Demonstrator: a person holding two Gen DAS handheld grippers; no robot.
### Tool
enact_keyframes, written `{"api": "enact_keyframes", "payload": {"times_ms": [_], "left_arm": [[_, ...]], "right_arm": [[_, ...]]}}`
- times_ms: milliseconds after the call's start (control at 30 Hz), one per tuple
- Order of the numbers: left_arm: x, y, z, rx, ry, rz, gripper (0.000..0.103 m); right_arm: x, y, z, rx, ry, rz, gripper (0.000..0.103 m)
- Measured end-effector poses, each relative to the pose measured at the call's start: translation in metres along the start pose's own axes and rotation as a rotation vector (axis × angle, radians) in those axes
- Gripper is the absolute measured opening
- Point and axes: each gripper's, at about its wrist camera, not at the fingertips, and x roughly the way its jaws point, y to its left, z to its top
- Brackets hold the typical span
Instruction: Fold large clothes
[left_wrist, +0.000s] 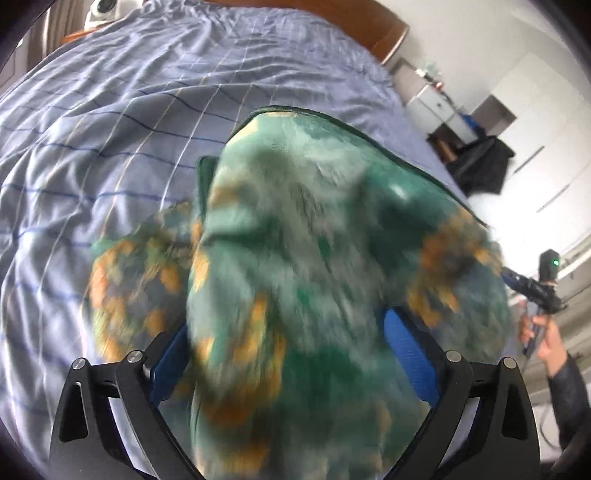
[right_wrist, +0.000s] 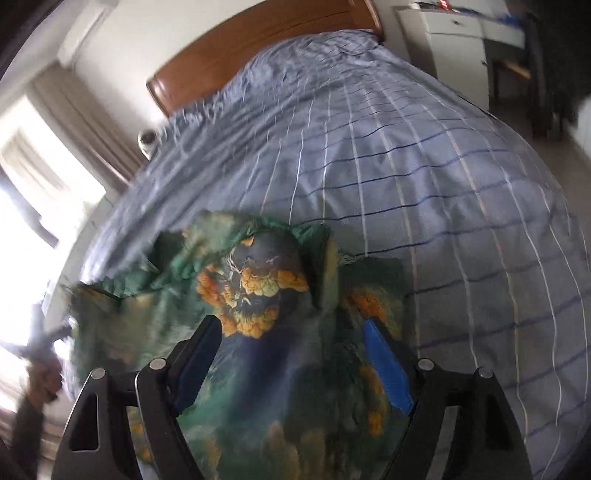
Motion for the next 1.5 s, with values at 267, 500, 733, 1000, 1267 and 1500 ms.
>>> {"api": "enact_keyframes", "payload": {"times_ms": [267,500,733,1000,1267,1500], "left_arm": [[0.006,-0.011,0.009,0.052,-0.022,0.155,0.012],[-0.055,-0.029,0.033,0.047,-0.303,0.27,0.009],[0.019,0.0,0.026,0.038,-0.293,0.434,0.01],[0.051,0.021,0.001,0.025,-0.32,0.432,0.013],[0.054,0.029,0.003,-0.013,-0.312,0.365,0.018],[0.004,0.031,0.011,-0.114,-0.291,0.311,0.084]], "right_arm": [[0.013,0.037,-0.002,-0.11,-0.02,-0.142,0.017],[-0.05,0.084,0.037,-0.264,-0.304,-0.207,0.013],[0.01,0.068,0.057,-0.263,-0.287,-0.316,0.013],[0.095,0.028,0.022,-0.193,-0.155,-0.34,0.013],[0.106,0.002,0.019,-0.089,-0.143,-0.234,0.017],[0.064,-0.037,0.036,0.108,-0.171,-0.089,0.056]]}}
